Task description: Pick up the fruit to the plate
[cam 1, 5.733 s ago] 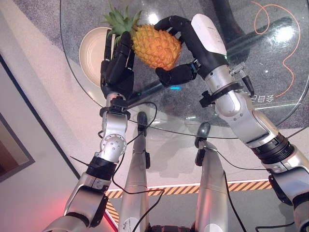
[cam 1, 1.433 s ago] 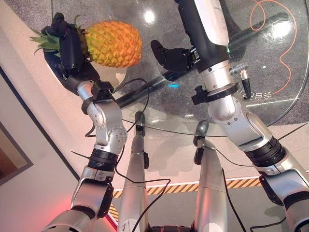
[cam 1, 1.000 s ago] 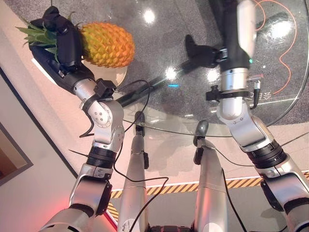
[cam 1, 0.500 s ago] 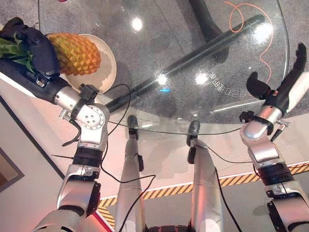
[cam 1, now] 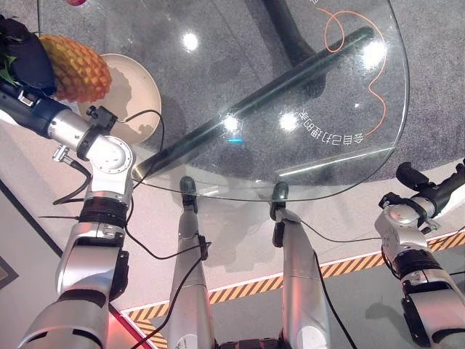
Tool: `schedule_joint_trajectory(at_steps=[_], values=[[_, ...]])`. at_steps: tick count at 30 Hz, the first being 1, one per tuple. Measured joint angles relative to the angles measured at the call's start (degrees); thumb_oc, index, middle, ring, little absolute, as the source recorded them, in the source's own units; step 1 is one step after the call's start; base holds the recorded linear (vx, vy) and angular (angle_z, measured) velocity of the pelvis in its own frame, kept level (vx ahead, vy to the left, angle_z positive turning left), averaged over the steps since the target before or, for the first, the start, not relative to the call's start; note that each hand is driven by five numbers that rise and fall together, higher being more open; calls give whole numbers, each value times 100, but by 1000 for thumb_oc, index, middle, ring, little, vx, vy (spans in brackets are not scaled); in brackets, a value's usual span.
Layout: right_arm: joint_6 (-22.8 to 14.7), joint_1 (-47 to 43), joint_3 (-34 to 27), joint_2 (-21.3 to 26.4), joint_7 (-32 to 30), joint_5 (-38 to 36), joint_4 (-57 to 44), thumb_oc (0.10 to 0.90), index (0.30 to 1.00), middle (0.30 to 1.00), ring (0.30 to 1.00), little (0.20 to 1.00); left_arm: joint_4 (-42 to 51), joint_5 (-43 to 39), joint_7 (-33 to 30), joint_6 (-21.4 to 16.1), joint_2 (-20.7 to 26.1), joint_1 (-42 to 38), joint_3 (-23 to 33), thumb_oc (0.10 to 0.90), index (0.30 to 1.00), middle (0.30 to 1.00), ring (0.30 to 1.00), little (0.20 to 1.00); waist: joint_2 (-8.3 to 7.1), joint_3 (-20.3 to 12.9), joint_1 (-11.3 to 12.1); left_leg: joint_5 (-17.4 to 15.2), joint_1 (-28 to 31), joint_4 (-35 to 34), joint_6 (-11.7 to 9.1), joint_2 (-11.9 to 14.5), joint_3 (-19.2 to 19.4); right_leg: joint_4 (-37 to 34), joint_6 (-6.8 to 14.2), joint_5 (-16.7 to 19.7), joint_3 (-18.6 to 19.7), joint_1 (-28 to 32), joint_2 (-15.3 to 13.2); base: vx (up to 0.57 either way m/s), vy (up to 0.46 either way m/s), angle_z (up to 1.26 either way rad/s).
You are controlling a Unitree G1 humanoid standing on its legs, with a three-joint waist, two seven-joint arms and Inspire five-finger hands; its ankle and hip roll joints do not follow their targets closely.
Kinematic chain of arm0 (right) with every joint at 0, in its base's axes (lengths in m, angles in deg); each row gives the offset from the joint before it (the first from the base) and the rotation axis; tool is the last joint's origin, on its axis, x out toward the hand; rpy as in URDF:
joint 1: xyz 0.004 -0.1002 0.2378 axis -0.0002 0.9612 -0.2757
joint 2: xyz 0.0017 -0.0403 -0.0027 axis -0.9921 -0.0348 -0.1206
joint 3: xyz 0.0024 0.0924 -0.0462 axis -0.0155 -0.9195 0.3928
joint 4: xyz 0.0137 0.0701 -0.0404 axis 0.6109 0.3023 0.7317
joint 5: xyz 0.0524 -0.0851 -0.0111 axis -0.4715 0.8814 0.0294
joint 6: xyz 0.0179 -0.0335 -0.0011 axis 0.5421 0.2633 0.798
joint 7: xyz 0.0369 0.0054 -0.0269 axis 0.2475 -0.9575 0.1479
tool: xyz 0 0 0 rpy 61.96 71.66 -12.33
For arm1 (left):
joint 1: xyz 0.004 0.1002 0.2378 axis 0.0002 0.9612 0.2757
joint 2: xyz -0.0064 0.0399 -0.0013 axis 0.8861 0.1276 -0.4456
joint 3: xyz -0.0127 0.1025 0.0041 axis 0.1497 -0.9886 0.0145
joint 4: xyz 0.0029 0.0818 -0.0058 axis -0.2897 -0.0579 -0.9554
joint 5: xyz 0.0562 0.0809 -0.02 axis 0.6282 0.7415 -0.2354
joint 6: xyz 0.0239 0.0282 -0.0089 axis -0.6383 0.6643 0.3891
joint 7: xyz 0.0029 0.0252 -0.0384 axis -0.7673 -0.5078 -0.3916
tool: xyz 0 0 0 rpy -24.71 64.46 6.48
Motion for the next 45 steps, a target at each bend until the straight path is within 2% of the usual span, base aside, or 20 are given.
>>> schedule_joint_trajectory(at_steps=[6,11,17,22,26,29,34,42,45], values=[[90,-108,4,0,518,-12,946,800,900,900,900,900,-333,-223,153,1,74,-76,-199,100,300,300,300,200,0,0,19,3,-1,-1,-5,3,-1,3,1,-2,-5,1,0,0,0,0],[319,-112,4,0,928,-12,1443,800,900,900,900,900,-472,-257,166,1,114,-82,-204,100,300,300,300,200,0,0,26,7,-1,1,-11,4,-3,8,-2,0,-6,1,2,5,-7,0],[1020,-96,61,-71,2227,-193,1703,800,900,900,900,900,-476,-252,272,112,114,-82,-241,100,300,300,300,200,0,0,45,9,-1,3,-14,16,-9,13,-5,1,-10,2,15,3,-21,0],[1250,-70,284,-298,3429,-212,1787,800,900,900,900,900,-476,-213,413,171,106,-82,-474,100,300,300,300,200,-2,1,78,10,-1,6,-15,25,-16,13,-8,4,-17,5,27,3,-20,0],[1280,-72,409,-469,3994,-170,1784,800,900,900,900,900,-476,-185,517,266,99,-102,-635,100,300,300,300,200,-4,0,94,11,-1,15,-18,29,-19,19,-15,8,-17,7,31,0,0,0],[1288,-72,501,-500,4195,-165,1784,800,900,900,900,900,-476,-43,543,373,94,-104,-655,100,300,300,300,200,-22,0,117,13,-1,21,-21,31,-19,18,-24,14,-16,8,33,0,0,0],[1312,-75,501,-499,4201,-159,1784,800,900,900,900,900,-494,33,561,378,94,-110,-658,100,300,300,300,200,-69,3,134,13,0,26,-21,33,-21,19,-29,18,-16,10,36,0,0,0],[1325,-81,511,-500,4200,-93,1783,800,900,900,900,900,-1118,40,830,383,101,-359,-678,100,300,300,300,200,-118,-3,110,12,-9,32,-20,48,-23,10,-38,24,-16,10,54,0,0,0],[1326,-82,593,-504,4200,-46,1783,800,900,900,900,900,-1187,40,892,383,101,-465,-679,100,300,300,300,200,-180,-3,90,12,-21,31,-21,66,-23,-3,-42,27,-20,3,75,0,0,0]])
